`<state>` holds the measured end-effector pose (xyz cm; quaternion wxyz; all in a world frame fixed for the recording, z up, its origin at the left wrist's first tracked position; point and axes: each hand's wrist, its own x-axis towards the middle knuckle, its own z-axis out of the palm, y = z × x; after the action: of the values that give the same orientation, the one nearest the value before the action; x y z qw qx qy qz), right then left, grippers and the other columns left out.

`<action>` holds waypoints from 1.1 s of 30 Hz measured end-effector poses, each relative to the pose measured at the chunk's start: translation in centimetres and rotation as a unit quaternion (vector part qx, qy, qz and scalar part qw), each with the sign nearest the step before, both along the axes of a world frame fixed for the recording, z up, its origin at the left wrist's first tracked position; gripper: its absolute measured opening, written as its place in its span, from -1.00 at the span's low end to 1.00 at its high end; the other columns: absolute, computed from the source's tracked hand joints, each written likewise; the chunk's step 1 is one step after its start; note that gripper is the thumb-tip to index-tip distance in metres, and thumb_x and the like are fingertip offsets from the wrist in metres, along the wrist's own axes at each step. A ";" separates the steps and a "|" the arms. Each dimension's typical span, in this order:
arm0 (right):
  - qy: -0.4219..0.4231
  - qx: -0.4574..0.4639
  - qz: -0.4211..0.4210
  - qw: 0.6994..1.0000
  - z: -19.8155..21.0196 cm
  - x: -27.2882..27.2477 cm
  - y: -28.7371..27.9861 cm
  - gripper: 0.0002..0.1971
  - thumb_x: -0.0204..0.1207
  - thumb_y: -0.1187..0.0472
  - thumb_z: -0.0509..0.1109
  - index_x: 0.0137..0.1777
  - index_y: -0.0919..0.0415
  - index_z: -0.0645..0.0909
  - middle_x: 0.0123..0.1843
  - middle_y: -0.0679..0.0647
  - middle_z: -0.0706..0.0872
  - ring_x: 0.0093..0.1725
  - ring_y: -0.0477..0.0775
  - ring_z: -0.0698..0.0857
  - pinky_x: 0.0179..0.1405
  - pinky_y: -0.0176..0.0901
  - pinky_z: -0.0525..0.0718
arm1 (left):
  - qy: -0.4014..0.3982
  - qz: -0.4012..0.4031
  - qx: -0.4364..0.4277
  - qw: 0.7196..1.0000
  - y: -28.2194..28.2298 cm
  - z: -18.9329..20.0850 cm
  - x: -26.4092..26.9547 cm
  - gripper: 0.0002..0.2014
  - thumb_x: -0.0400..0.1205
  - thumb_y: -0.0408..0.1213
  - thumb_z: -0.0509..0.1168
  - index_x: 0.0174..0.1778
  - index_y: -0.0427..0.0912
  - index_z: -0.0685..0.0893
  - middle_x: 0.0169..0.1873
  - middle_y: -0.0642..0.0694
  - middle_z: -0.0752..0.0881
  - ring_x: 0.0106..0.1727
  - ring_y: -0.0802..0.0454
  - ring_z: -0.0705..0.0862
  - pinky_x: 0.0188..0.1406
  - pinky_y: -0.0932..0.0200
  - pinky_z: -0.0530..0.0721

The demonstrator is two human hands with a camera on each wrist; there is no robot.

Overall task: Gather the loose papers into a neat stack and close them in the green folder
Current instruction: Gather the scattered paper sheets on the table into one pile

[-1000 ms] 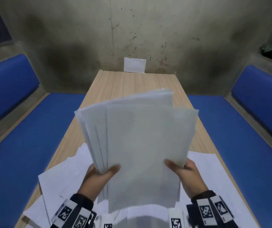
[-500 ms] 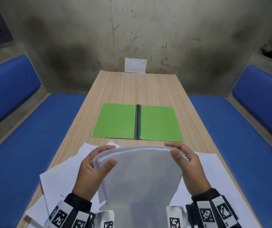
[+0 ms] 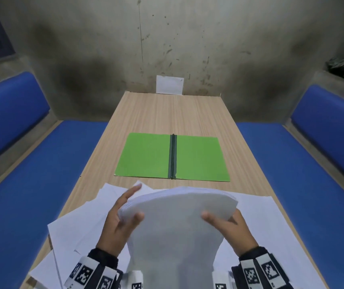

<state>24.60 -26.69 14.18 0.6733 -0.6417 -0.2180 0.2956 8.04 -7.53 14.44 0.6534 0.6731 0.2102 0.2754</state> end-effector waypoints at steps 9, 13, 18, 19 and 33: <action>0.020 -0.053 0.022 0.998 -1.1 -0.3 0.2 -0.66 0.07 0.18 0.62 -0.10 0.13 0.77 -0.04 0.20 0.84 -0.02 0.15 0.80 -0.04 -0.09 0.74 | 0.089 0.008 -0.001 0.996 -0.9 0.3 0.0 -0.49 0.27 -0.67 0.51 -0.44 0.21 0.79 -0.47 0.26 0.80 -0.43 0.37 0.73 -0.47 0.51 0.64; 0.011 -0.076 0.045 0.996 -2.1 -0.3 -0.2 -0.62 0.02 0.11 0.65 -0.14 0.21 0.77 -0.07 0.22 0.85 -0.07 0.09 0.81 -0.01 -0.04 0.73 | 0.097 0.020 0.006 0.995 -0.3 -1.4 -0.5 -0.35 0.26 -0.64 0.54 -0.44 0.43 0.74 -0.46 0.42 0.75 -0.40 0.44 0.70 -0.50 0.54 0.60; -0.036 -0.192 0.053 0.979 -6.6 -0.5 -0.4 -0.84 0.30 0.35 0.56 -0.36 0.06 0.72 -0.38 -0.05 0.81 -0.31 -0.17 0.72 -0.23 -0.26 0.66 | 0.211 -0.004 -0.012 0.977 -0.7 -6.9 -1.2 -0.67 0.31 -0.45 0.56 -0.26 0.08 0.64 -0.49 0.20 0.78 -0.27 0.26 0.70 -0.30 0.41 0.61; -0.040 -0.202 0.041 0.978 -7.3 -0.5 -0.5 -0.88 0.32 0.35 0.54 -0.33 0.11 0.74 -0.36 -0.01 0.80 -0.30 -0.13 0.71 -0.23 -0.24 0.65 | 0.216 -0.003 -0.004 0.976 -0.8 -7.7 -1.1 -0.69 0.36 -0.43 0.53 -0.29 0.13 0.67 -0.47 0.27 0.78 -0.30 0.34 0.68 -0.28 0.41 0.60; -0.017 -0.478 -0.112 0.871 -12.7 3.8 -6.6 -0.41 0.37 0.16 0.49 0.39 0.30 0.45 0.37 0.27 0.55 0.31 0.17 0.57 0.27 -0.12 0.47 | 0.210 0.146 -0.101 0.962 5.1 -4.4 -3.2 -0.85 0.58 -0.34 0.32 0.02 -0.30 0.59 -0.29 -0.16 0.71 -0.24 -0.13 0.69 -0.34 0.15 0.56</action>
<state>28.40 -33.26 1.49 0.3092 -0.9100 0.0118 0.2758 4.87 -2.42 10.07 0.6120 0.6083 0.4651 0.1979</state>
